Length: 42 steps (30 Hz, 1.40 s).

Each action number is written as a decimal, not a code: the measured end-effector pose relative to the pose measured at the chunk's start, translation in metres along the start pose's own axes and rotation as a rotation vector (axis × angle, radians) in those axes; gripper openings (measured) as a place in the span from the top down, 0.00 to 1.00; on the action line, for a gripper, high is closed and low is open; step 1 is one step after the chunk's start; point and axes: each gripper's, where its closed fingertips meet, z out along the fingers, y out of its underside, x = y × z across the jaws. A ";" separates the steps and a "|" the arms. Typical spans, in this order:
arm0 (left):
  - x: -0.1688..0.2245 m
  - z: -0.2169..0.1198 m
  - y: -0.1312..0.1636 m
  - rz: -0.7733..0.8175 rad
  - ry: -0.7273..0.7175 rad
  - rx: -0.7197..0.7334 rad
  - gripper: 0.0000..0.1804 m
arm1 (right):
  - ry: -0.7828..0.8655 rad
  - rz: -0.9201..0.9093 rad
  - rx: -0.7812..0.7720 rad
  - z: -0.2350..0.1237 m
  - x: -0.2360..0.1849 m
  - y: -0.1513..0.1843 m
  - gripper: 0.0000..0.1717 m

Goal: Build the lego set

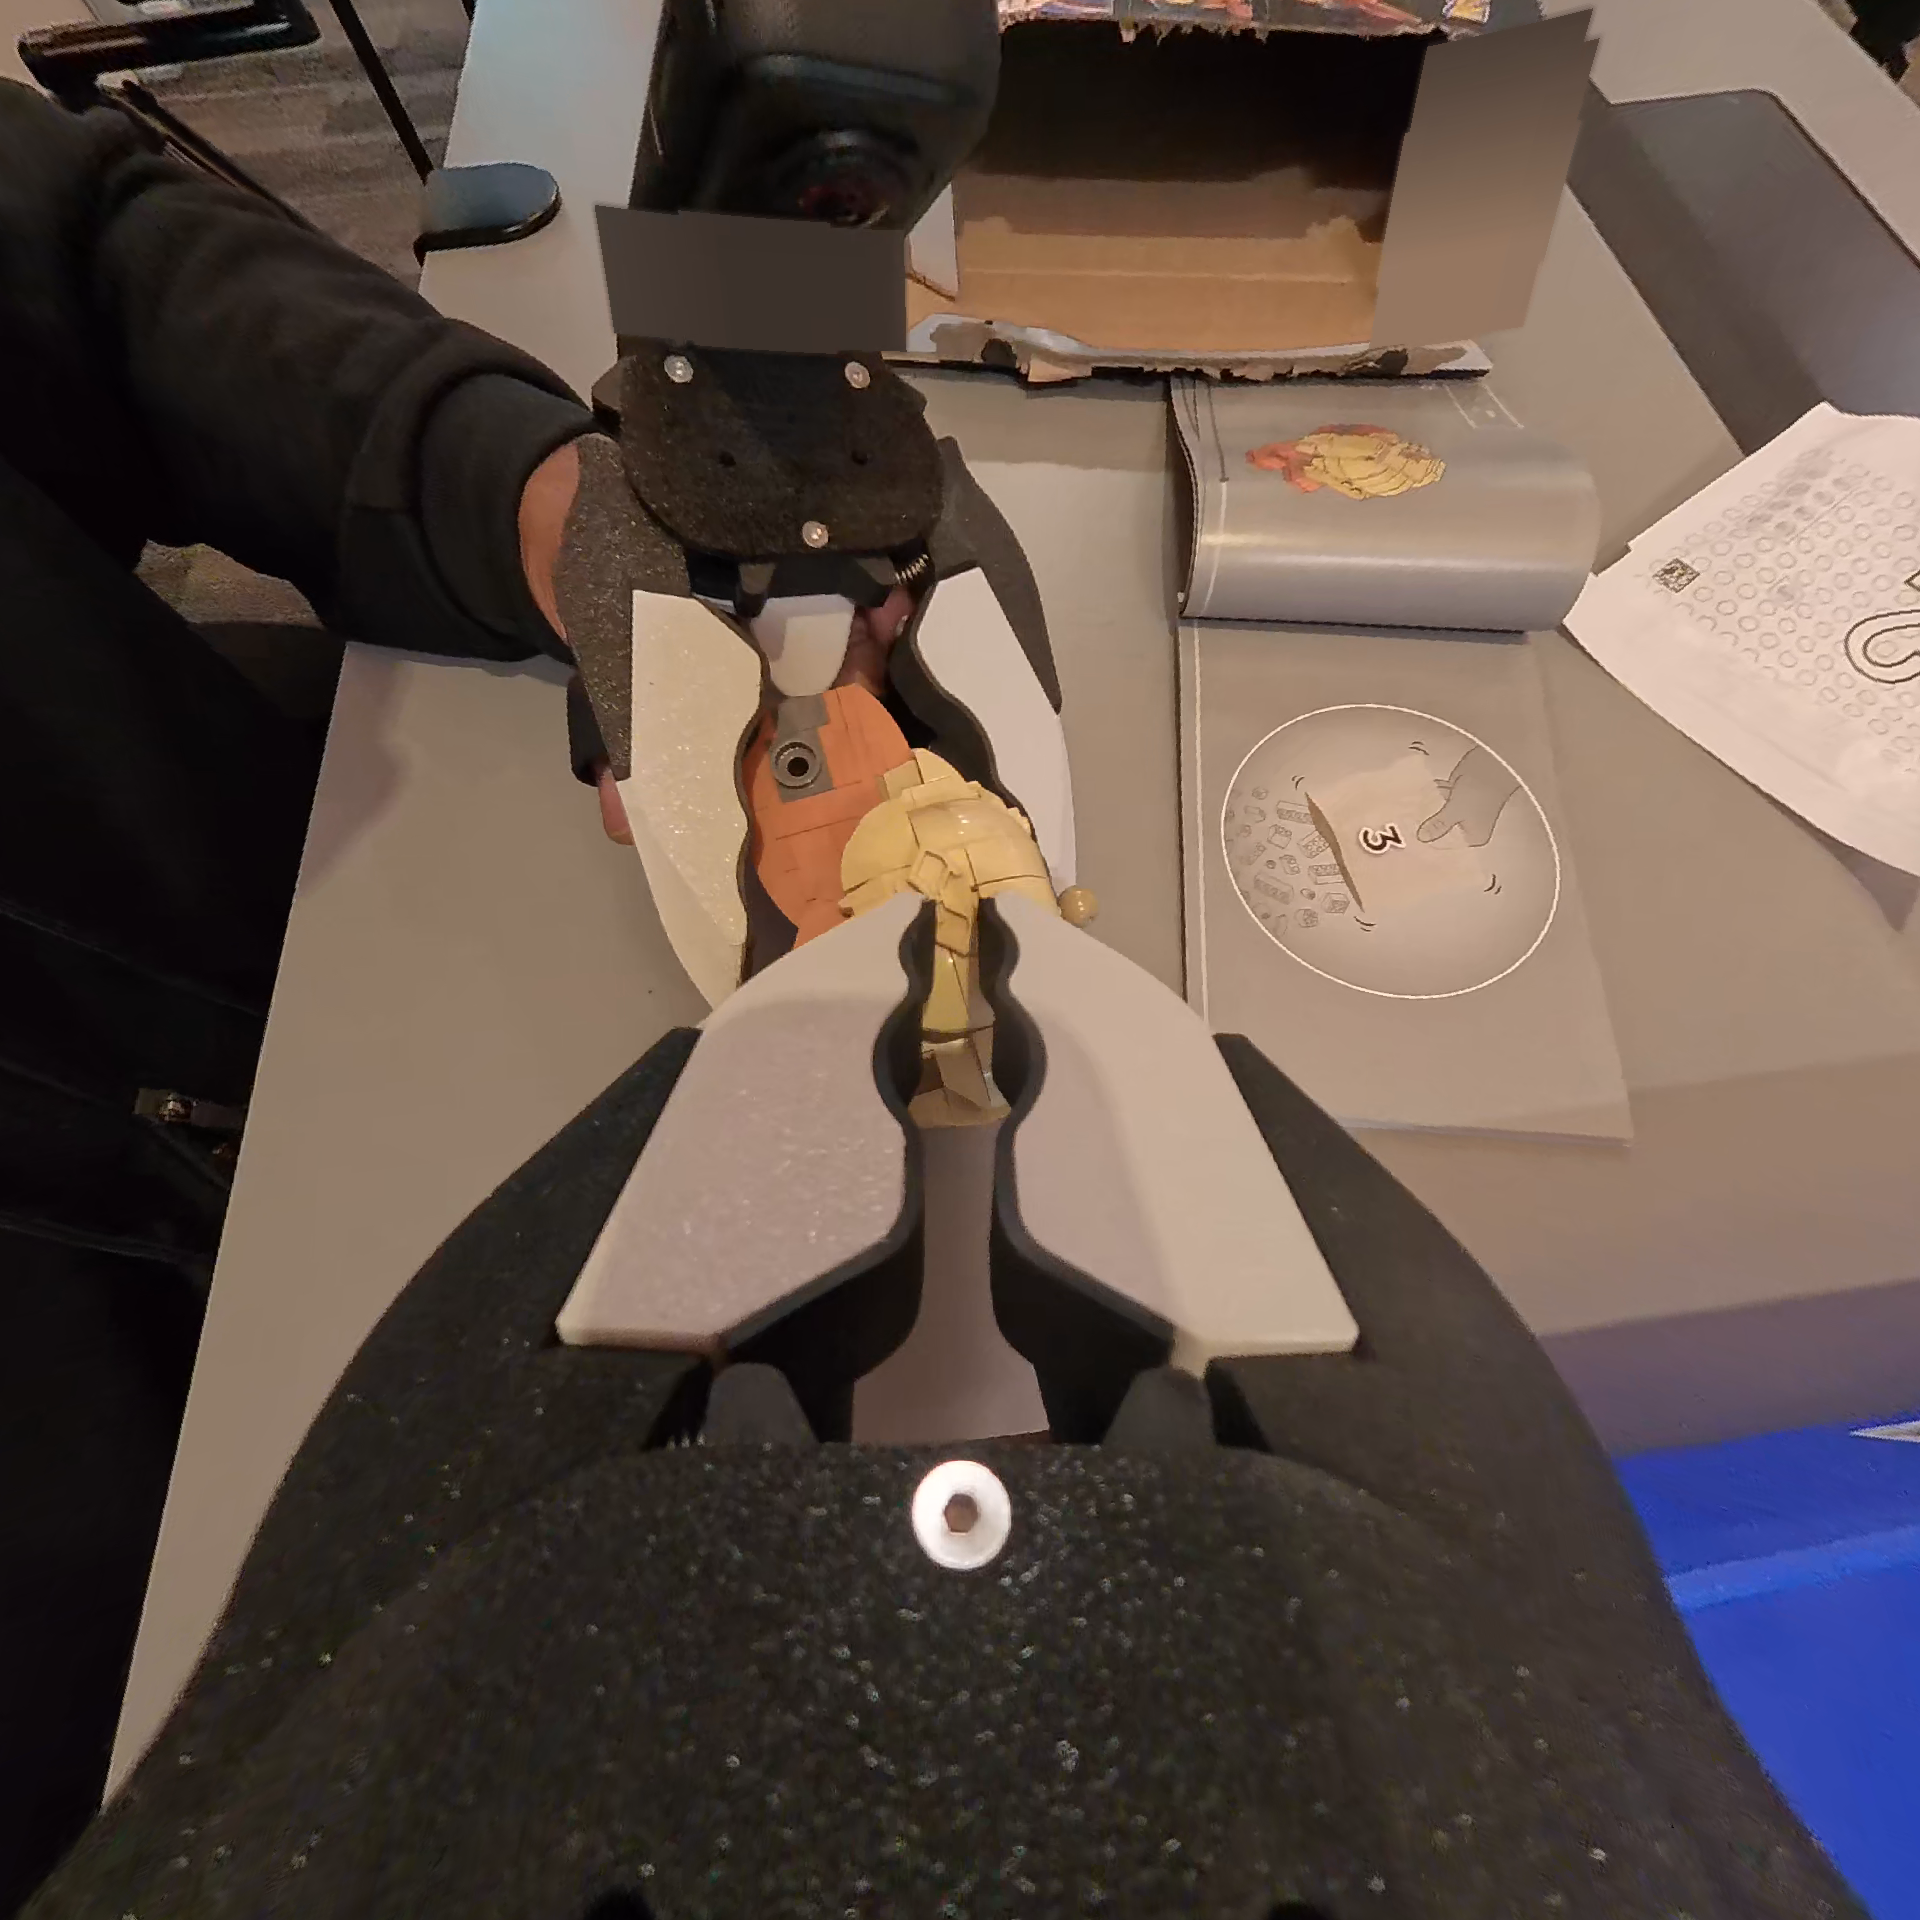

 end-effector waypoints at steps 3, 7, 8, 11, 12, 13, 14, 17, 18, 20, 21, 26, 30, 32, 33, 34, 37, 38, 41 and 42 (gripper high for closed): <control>0.000 0.000 0.000 0.004 0.000 -0.002 0.55 | 0.002 -0.003 0.000 0.000 0.001 0.000 0.96; 0.001 0.000 0.000 0.006 0.000 -0.002 0.55 | -0.003 -0.009 0.002 0.000 0.002 -0.002 0.95; 0.001 0.000 0.000 0.006 -0.001 -0.002 0.55 | -0.008 -0.009 0.004 0.000 0.002 -0.003 0.95; 0.001 0.001 0.000 0.010 -0.001 -0.004 0.55 | -0.024 -0.010 0.010 0.000 0.001 -0.005 0.95; 0.001 0.001 0.001 0.010 -0.001 -0.005 0.55 | -0.029 -0.010 0.008 0.000 0.001 -0.004 0.95; 0.001 0.001 0.001 0.010 -0.001 -0.005 0.55 | -0.034 -0.010 0.000 0.001 0.001 -0.003 0.95; 0.001 0.001 0.001 0.009 -0.003 -0.007 0.55 | -0.042 -0.008 -0.006 0.001 0.000 -0.002 0.95; 0.001 0.001 0.001 0.009 -0.003 -0.009 0.55 | -0.053 -0.003 -0.010 0.002 -0.001 -0.001 0.96; 0.001 0.001 0.001 0.010 -0.003 -0.009 0.55 | -0.053 -0.005 -0.011 0.002 -0.001 -0.001 0.96; 0.001 0.001 0.001 0.010 -0.003 -0.010 0.55 | -0.051 -0.011 -0.017 0.002 -0.001 -0.001 0.96; 0.001 0.001 0.002 0.011 -0.002 -0.011 0.55 | -0.051 -0.015 -0.020 0.002 -0.002 -0.001 0.96; 0.002 0.001 0.002 0.014 0.000 -0.014 0.55 | -0.046 -0.022 -0.037 0.001 -0.004 0.000 0.97; 0.001 0.001 0.001 0.010 0.001 -0.007 0.55 | -0.037 -0.035 -0.033 0.001 -0.005 -0.002 1.00; 0.001 0.001 0.001 0.008 0.001 -0.006 0.55 | -0.028 -0.043 -0.031 0.001 -0.005 -0.002 1.00; 0.001 0.001 0.001 0.009 0.002 -0.007 0.55 | -0.028 -0.045 -0.029 0.001 -0.005 -0.002 1.00; 0.001 0.001 0.001 0.011 0.001 -0.008 0.55 | -0.028 -0.051 -0.027 0.001 -0.005 -0.002 1.00; 0.001 0.001 0.001 0.012 0.000 -0.009 0.55 | -0.019 -0.076 -0.022 0.001 -0.005 -0.002 1.00; 0.001 0.001 0.001 0.010 0.001 -0.008 0.56 | -0.015 -0.081 -0.021 0.001 -0.005 -0.002 1.00; 0.001 0.000 0.001 0.009 0.001 -0.005 0.55 | -0.007 -0.092 -0.013 0.000 -0.003 -0.003 0.99; 0.001 0.000 0.001 0.009 0.001 -0.006 0.55 | -0.008 -0.096 -0.008 0.000 -0.003 -0.004 0.99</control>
